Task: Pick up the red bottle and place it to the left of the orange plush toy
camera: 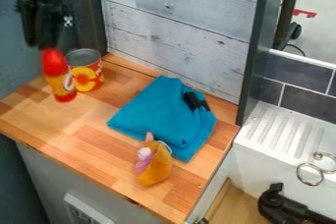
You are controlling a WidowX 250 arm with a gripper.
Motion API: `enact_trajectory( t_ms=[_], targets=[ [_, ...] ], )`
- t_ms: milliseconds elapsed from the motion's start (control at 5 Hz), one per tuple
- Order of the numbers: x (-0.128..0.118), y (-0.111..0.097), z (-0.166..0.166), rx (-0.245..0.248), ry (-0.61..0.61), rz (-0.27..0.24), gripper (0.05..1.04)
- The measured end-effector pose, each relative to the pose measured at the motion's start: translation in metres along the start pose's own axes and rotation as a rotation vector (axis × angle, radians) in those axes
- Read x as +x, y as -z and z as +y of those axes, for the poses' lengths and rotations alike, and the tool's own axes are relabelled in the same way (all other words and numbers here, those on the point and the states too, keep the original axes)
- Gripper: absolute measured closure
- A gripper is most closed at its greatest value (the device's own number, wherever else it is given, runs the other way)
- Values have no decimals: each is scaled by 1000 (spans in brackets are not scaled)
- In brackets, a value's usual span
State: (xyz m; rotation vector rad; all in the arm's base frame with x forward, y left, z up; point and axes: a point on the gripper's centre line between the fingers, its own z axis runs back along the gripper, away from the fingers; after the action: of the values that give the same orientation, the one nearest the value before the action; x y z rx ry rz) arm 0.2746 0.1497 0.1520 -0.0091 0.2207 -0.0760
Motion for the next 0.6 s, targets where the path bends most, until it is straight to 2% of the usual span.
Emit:
enact_trajectory(
  t_ms=[200, 400, 600],
  targets=[
    [-4, 19, -21, -26, 57, 8, 754],
    [-5, 30, -33, -36, 98, 36, 754],
    [-1, 38, -42, -30, 141, 32, 755]
  ],
)
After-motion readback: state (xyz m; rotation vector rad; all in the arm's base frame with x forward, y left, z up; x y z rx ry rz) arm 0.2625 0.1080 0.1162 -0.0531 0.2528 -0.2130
